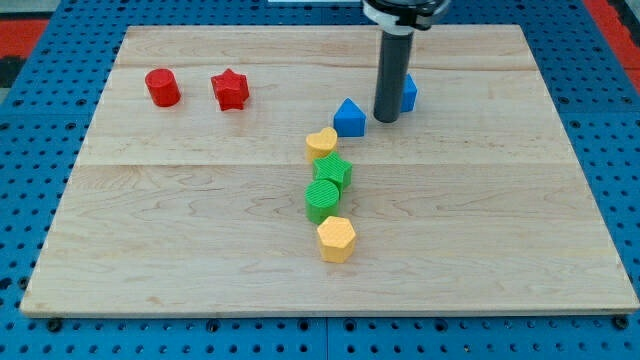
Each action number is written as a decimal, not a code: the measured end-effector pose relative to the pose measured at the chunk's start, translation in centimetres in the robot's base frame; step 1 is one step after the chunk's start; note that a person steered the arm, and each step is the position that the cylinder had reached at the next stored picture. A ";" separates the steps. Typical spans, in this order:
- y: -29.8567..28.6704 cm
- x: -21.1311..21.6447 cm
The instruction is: Move the blue triangle towards the red star
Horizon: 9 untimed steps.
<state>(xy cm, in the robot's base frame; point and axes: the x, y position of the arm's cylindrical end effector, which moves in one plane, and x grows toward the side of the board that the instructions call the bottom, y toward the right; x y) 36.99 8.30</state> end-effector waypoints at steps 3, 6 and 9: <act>0.0 0.3; -12.1 1.1; -19.9 1.5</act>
<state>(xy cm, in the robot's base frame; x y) 38.46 -11.61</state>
